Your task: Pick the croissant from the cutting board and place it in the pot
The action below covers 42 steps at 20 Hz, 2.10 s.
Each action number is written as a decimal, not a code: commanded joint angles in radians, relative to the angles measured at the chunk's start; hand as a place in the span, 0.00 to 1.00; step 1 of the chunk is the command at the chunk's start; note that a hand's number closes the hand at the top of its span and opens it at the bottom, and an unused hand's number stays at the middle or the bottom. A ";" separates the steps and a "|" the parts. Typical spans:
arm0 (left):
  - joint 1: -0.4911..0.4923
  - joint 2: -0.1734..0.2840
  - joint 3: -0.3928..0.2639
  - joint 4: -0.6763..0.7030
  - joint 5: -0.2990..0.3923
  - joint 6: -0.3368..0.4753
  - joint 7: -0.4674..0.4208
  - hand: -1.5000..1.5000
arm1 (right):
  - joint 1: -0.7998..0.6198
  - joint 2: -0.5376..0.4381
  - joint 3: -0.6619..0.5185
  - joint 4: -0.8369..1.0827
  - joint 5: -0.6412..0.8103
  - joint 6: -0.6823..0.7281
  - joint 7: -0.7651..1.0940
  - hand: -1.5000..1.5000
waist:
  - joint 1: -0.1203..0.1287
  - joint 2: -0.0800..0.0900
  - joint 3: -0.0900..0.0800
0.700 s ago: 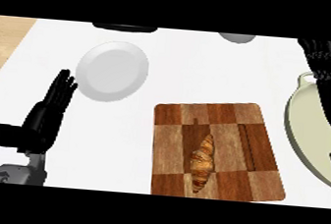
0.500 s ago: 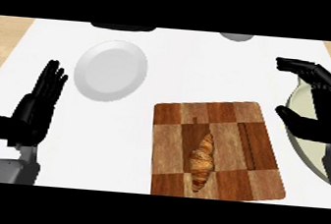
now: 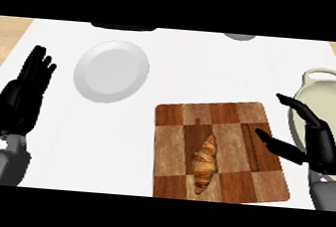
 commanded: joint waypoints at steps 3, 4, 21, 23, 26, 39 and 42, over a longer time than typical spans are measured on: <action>0.014 -0.001 0.034 -0.051 -0.005 -0.007 0.059 0.50 | 0.102 0.023 -0.005 -0.107 0.034 0.038 -0.121 0.00 | -0.006 -0.004 -0.001; 0.015 -0.012 0.023 -0.080 -0.020 0.010 0.095 0.50 | 0.090 0.029 0.007 -0.062 0.057 0.062 -0.130 0.00 | -0.004 -0.003 -0.001; -0.033 -0.007 0.029 -0.035 -0.013 -0.015 0.089 0.50 | -0.092 -0.151 0.432 -0.495 0.320 0.456 0.926 0.00 | 0.008 -0.002 -0.003; -0.050 -0.014 0.034 -0.009 -0.031 -0.006 0.074 0.50 | -0.112 -0.115 0.449 -0.488 0.333 0.493 0.971 0.00 | 0.001 -0.002 -0.002; -0.007 0.003 0.057 -0.072 -0.004 -0.041 0.116 0.50 | -0.101 -0.051 0.440 -0.536 0.342 0.529 1.066 0.00 | -0.001 -0.004 -0.001; -0.017 -0.072 0.032 -0.068 -0.083 -0.029 0.115 0.50 | -0.047 0.137 0.463 -0.386 0.601 0.531 1.074 0.00 | -0.004 -0.003 -0.001; -0.018 -0.044 0.070 -0.113 -0.070 -0.060 0.160 0.50 | -0.047 0.161 0.422 -0.410 0.607 0.595 1.086 0.00 | -0.004 -0.003 -0.001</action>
